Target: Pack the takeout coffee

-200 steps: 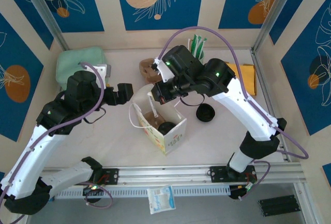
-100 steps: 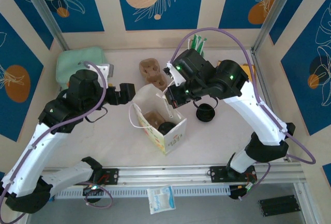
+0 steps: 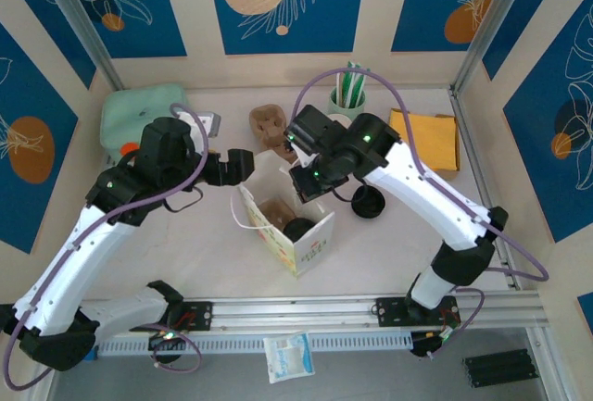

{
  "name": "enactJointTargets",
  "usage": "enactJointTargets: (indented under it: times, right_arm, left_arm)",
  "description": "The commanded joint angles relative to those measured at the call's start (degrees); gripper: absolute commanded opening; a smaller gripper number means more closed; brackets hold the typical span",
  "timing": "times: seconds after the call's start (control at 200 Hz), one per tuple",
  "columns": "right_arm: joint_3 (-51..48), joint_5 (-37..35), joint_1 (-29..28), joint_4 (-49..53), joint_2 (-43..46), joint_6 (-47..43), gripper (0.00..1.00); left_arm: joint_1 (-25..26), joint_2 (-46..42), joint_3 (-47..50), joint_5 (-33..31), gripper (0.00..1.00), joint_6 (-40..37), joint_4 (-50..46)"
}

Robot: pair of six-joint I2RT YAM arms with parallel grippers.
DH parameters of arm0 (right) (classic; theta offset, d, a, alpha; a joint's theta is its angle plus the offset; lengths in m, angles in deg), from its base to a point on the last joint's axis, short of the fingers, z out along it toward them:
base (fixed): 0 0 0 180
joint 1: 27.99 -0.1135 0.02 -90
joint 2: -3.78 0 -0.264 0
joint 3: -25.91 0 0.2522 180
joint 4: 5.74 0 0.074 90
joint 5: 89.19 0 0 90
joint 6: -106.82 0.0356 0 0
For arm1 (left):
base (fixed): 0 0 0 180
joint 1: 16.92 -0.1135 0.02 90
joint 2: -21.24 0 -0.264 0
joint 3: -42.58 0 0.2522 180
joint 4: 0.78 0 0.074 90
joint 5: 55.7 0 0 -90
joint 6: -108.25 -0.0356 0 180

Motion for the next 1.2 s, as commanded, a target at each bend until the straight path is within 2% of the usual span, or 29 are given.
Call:
enactJointTargets:
  times: [0.0,0.075,0.205,0.685,0.95,1.195]
  right_arm:
    - [-0.5,-0.9,-0.3,-2.2,-1.6,-1.1,0.19]
    - [0.1,-0.8,-0.3,-2.9,-2.3,-1.1,0.29]
    - [2.0,-0.3,-0.7,-3.7,-3.1,-0.9,0.36]
    - [8.3,4.7,-0.6,-7.8,0.0,1.6,0.41]
    - [6.2,6.8,0.8,-11.6,4.7,3.5,0.53]
    - [2.9,7.2,3.9,-13.3,9.3,4.2,0.60]
  left_arm:
    - [-0.6,0.3,-1.7,1.4,0.99,-2.3,0.1]
    - [-0.6,0.7,-1.7,1.4,0.99,-2.6,0.0]
    - [-0.5,1.1,-1.6,1.4,0.99,-2.7,0.1]
    - [-0.5,2.5,-2.6,0.9,1.00,-2.7,-0.3]
    - [-0.5,3.0,-4.5,1.5,0.99,-2.5,-0.9]
    - [0.4,3.3,-5.9,2.2,0.99,-1.5,-0.8]
